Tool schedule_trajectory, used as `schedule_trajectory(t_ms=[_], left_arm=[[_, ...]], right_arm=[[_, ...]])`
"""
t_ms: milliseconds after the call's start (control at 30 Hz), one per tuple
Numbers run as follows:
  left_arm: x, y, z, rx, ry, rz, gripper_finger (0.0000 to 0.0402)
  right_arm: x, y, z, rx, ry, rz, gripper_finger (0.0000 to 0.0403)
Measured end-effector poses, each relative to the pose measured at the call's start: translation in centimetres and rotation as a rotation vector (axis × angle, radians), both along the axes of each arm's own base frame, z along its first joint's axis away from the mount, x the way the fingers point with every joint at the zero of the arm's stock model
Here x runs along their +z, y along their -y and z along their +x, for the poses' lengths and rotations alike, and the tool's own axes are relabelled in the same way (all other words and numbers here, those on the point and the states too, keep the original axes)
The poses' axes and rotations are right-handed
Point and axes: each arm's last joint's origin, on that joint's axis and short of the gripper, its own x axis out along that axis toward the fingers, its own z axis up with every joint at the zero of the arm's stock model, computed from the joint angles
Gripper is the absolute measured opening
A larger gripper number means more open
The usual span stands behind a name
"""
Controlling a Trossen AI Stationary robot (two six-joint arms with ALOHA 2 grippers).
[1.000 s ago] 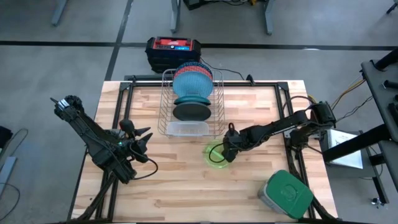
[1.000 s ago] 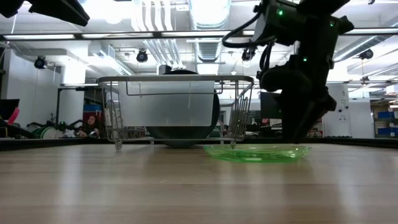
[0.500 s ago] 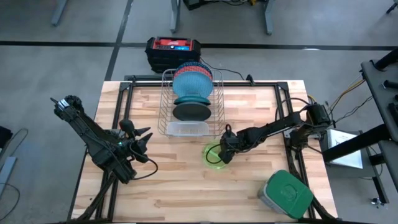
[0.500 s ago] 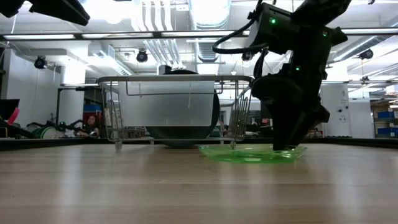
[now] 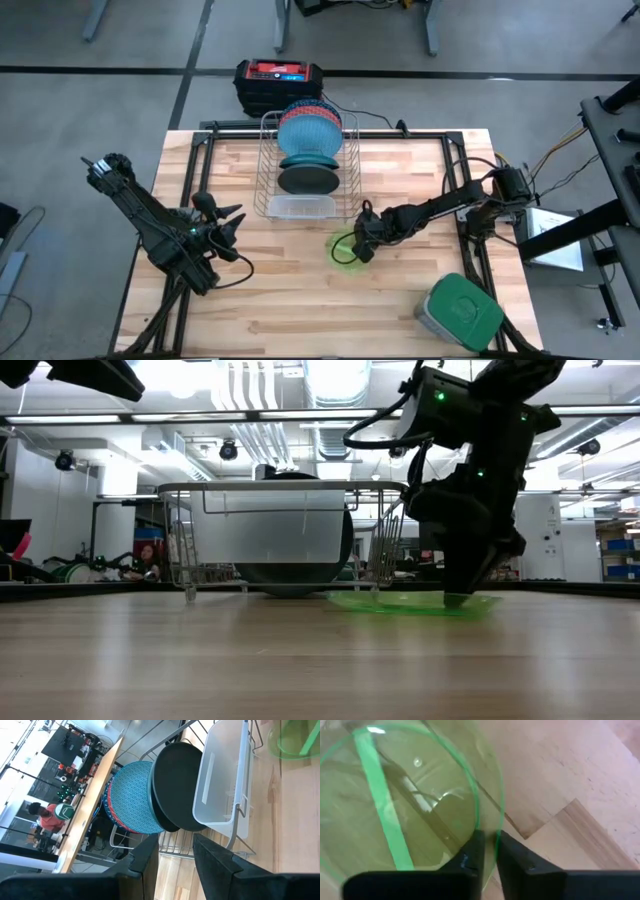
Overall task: Sort dishes
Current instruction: Put the transparent green plate into the dish rack
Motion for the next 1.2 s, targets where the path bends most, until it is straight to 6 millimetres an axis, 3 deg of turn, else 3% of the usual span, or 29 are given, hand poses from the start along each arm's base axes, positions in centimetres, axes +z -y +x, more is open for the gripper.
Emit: schedule_trajectory(t_ms=[100,333,600,733,867,1033,1200], left_arm=[[0.0,0.0,0.0,0.000,-0.001,0.000,0.0111],[0.0,0.0,0.0,0.000,-0.001,0.000,0.0111],[0.0,0.0,0.0,-0.001,-0.002,0.001,0.0111],[0.0,0.0,0.0,-0.003,-0.006,0.005,0.0111],[0.0,0.0,0.0,-0.003,-0.006,0.006,0.0111],[0.2,0.0,0.1,-0.012,0.048,0.055,0.0111],[0.3,0.0,0.1,-0.017,0.068,0.079,0.0111]], right_arm=[[0.4,0.0,0.0,0.003,0.019,0.005,0.0005],[2.5,0.0,-0.7,0.021,0.061,0.014,0.0001],[6.5,-1.2,-2.6,0.078,0.165,0.036,0.0000],[9.9,-2.0,-4.0,0.131,0.293,0.044,0.0000],[14.5,-2.3,-5.1,0.170,0.477,-0.073,0.0000],[20.6,-1.5,-5.1,0.207,0.623,-0.427,0.0000],[27.2,-0.4,-4.2,0.334,0.635,-0.792,0.0000]])
